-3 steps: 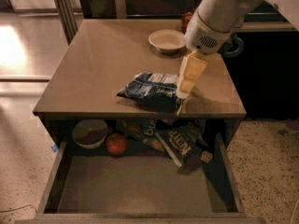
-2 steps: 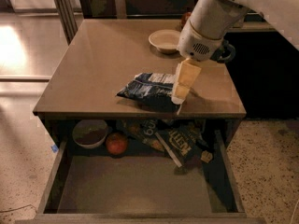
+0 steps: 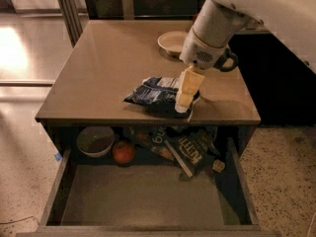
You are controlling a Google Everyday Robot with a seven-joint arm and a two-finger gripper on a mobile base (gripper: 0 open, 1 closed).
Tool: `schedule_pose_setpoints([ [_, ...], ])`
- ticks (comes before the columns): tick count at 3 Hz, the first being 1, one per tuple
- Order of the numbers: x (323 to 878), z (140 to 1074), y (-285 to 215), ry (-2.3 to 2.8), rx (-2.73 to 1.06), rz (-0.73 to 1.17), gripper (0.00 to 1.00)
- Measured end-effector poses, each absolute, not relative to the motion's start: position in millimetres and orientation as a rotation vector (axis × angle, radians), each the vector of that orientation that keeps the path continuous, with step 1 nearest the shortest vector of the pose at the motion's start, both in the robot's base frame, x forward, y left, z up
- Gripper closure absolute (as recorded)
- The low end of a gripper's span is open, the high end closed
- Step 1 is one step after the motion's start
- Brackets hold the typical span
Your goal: Place blue chip bag into top drawer
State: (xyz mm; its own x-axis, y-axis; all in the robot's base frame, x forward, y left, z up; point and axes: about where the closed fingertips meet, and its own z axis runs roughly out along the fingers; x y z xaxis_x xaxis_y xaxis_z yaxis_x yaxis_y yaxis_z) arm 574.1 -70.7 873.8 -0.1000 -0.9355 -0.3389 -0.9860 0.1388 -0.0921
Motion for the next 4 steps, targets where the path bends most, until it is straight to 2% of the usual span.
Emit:
schedule_pose_setpoints([
  [1, 596, 839, -58, 2.149, -1.890, 0.305, 0.00],
  [3, 607, 820, -52, 2.179, -1.902, 0.347, 0.00],
  [4, 607, 820, -52, 2.179, -1.902, 0.347, 0.18],
])
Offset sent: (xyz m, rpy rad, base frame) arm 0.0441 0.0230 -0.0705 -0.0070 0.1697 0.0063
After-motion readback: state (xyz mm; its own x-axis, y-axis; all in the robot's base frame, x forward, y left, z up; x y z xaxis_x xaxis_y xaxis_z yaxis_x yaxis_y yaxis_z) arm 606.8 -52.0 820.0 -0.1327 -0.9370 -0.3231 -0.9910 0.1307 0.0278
